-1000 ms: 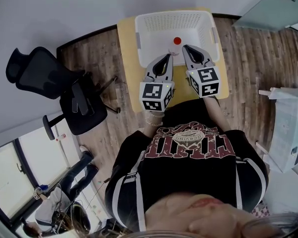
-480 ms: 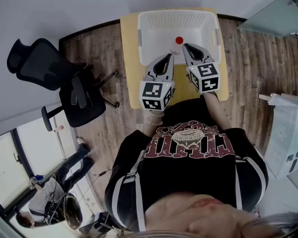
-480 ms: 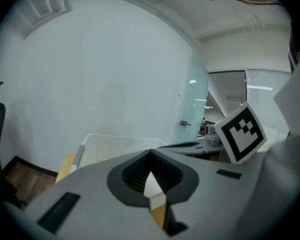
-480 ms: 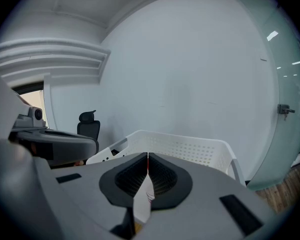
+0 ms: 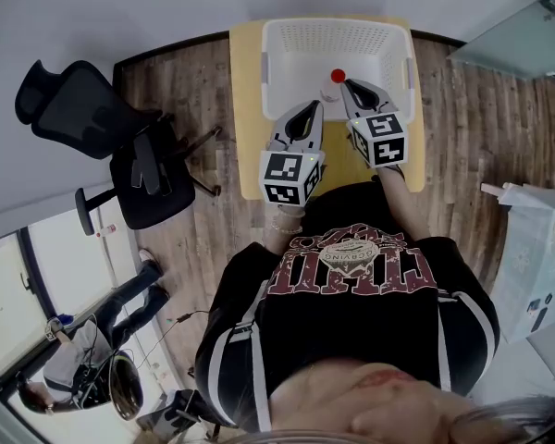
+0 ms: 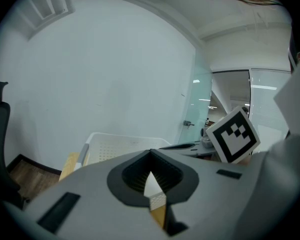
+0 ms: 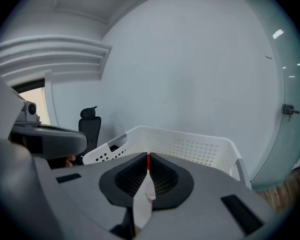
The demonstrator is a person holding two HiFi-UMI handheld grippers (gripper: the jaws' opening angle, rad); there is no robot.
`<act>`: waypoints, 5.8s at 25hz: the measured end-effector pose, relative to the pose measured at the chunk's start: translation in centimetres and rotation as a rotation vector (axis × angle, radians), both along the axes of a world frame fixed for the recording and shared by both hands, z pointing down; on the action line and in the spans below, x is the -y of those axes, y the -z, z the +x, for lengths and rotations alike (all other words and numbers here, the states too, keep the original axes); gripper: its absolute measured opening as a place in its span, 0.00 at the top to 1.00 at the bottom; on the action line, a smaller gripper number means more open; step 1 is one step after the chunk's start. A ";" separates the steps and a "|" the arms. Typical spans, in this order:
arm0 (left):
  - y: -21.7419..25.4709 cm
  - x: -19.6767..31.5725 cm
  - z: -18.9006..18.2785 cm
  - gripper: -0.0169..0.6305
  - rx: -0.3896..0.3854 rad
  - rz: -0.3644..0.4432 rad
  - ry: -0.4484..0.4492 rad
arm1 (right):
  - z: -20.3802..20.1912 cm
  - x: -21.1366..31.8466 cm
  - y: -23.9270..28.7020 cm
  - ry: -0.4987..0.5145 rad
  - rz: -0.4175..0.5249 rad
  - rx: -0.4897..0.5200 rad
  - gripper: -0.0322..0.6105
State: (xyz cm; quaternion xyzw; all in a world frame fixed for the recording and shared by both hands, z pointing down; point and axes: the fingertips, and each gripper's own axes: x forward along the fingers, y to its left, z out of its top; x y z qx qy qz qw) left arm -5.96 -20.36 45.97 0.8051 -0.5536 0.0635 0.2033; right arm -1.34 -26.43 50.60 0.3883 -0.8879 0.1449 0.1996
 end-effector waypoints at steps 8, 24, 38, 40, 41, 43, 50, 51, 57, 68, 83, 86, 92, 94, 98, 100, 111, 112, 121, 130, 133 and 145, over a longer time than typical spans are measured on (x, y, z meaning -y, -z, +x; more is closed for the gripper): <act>0.0 0.0 -1.2 0.90 -0.003 0.002 0.020 | -0.9 0.4 -0.7 0.016 -0.014 -0.020 0.92; -0.1 -0.4 -2.1 0.90 -0.004 0.002 0.048 | -1.3 1.1 -2.4 0.023 -0.056 -0.074 0.77; -0.1 -1.0 -2.8 0.90 -0.011 -0.001 0.093 | -1.7 1.9 -3.4 0.074 -0.098 -0.177 0.70; -0.1 -1.1 -3.1 0.90 -0.014 -0.002 0.100 | -2.0 2.0 -3.5 0.083 -0.100 -0.182 0.69; -0.1 -1.2 -3.2 0.90 -0.015 -0.002 0.104 | -2.1 2.1 -3.6 0.085 -0.101 -0.184 0.69; -0.1 -1.4 -3.5 0.90 -0.015 -0.002 0.111 | -2.3 2.1 -3.8 0.088 -0.103 -0.188 0.69; -0.4 -1.6 -4.4 0.90 -0.013 -0.009 0.134 | -2.8 2.7 -4.6 0.099 -0.113 -0.203 0.69; -0.5 -1.7 -4.5 0.90 -0.014 -0.010 0.137 | -3.0 2.7 -4.7 0.100 -0.115 -0.204 0.69; -0.5 -2.1 -5.1 0.90 -0.010 -0.013 0.151 | -3.3 2.6 -5.0 0.105 -0.115 -0.204 0.69; -0.8 -2.4 -5.6 0.90 -0.011 -0.016 0.167 | -3.3 2.9 -5.8 0.083 -0.154 -0.197 0.69; -0.2 -3.1 -5.6 0.90 -0.010 -0.003 0.181 | -2.7 2.7 -5.4 0.062 -0.117 -0.208 0.69; -0.2 -3.3 -5.9 0.90 -0.011 -0.005 0.184 | -2.7 2.7 -5.4 0.060 -0.104 -0.222 0.69; -0.1 -3.5 -5.5 0.90 -0.015 -0.005 0.178 | -2.1 2.8 -5.2 0.056 -0.088 -0.234 0.69; -0.1 -3.6 -5.4 0.90 -0.014 -0.005 0.175 | -2.0 2.7 -5.1 0.056 -0.089 -0.228 0.69; 0.2 -3.5 -5.3 0.90 -0.013 0.000 0.170 | -1.9 2.6 -4.9 0.057 -0.088 -0.220 0.69; 0.3 -3.5 -5.2 0.90 -0.012 0.003 0.168 | -2.0 2.6 -4.6 0.057 -0.081 -0.215 0.69; 0.8 -3.8 -4.8 0.90 -0.013 0.017 0.158 | -1.8 2.1 -2.8 0.063 -0.055 -0.190 0.69; 0.9 -3.8 -4.7 0.90 -0.013 0.018 0.158 | -1.7 2.1 -2.6 0.063 -0.053 -0.187 0.69; 1.1 -3.8 -4.6 0.90 -0.018 0.026 0.152 | -2.1 1.8 -0.5 0.077 -0.026 -0.161 0.69; 1.2 -3.9 -4.2 0.90 -0.019 0.030 0.150 | -2.0 1.5 1.3 0.101 -0.002 -0.139 0.69; 1.3 -3.9 -4.2 0.90 -0.019 0.032 0.152 | -2.1 1.3 2.2 0.112 0.007 -0.131 0.69; 1.4 -4.2 -4.4 0.90 -0.025 0.032 0.159 | -2.4 0.5 5.3 0.142 0.039 -0.077 0.69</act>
